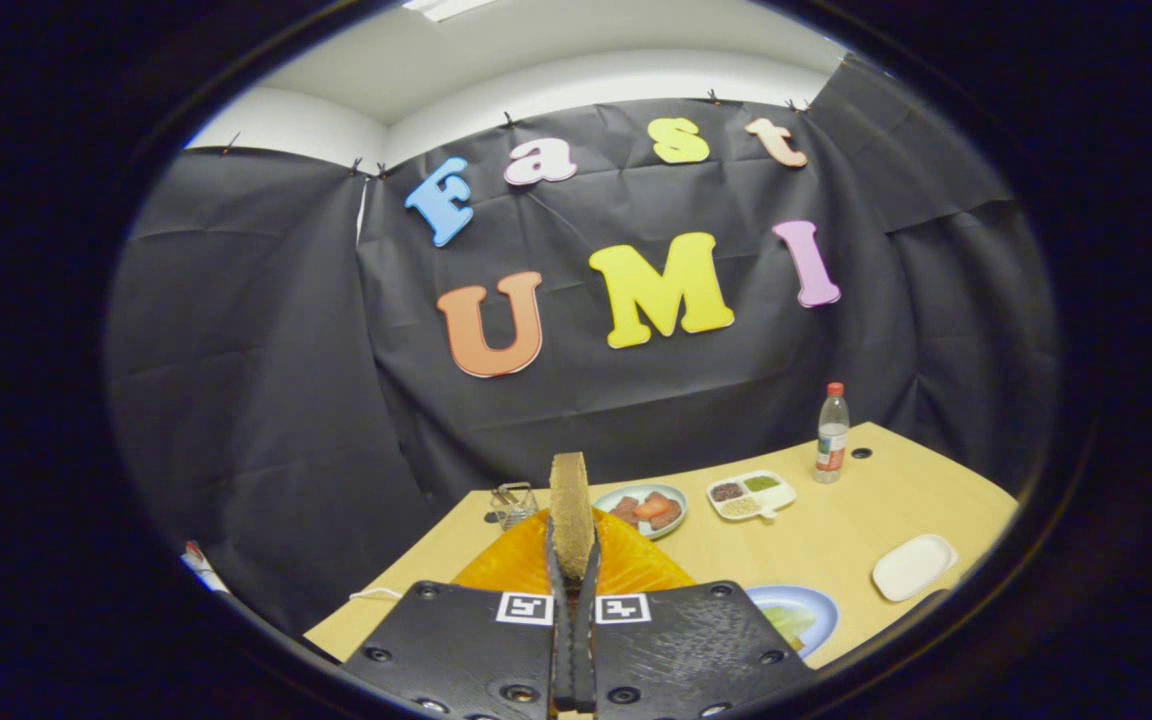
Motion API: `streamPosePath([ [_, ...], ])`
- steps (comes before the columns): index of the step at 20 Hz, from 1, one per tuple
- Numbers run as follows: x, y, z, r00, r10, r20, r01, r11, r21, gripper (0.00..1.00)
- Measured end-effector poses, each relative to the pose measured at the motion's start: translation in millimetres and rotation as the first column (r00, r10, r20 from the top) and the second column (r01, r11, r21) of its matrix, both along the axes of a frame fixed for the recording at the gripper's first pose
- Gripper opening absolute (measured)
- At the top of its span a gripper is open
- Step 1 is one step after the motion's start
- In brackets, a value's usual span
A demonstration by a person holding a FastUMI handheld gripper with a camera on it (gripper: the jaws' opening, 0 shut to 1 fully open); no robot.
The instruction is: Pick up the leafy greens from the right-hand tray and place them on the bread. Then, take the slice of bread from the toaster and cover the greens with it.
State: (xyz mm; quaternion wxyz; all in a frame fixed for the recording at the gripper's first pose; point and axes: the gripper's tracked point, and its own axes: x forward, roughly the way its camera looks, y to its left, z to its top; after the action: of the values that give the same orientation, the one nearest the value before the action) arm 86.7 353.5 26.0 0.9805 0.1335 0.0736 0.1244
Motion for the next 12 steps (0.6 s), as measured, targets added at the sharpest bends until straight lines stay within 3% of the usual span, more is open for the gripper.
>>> streamPosePath([
  [4,-1,-43,-53,0.998,-0.039,-0.046,0.038,0.999,-0.020,0.01],
  [7,5,-56,-103,0.993,-0.024,-0.114,0.020,0.999,-0.039,0.01],
  [12,22,-62,-151,0.980,0.004,-0.200,0.006,0.999,0.048,0.01],
])
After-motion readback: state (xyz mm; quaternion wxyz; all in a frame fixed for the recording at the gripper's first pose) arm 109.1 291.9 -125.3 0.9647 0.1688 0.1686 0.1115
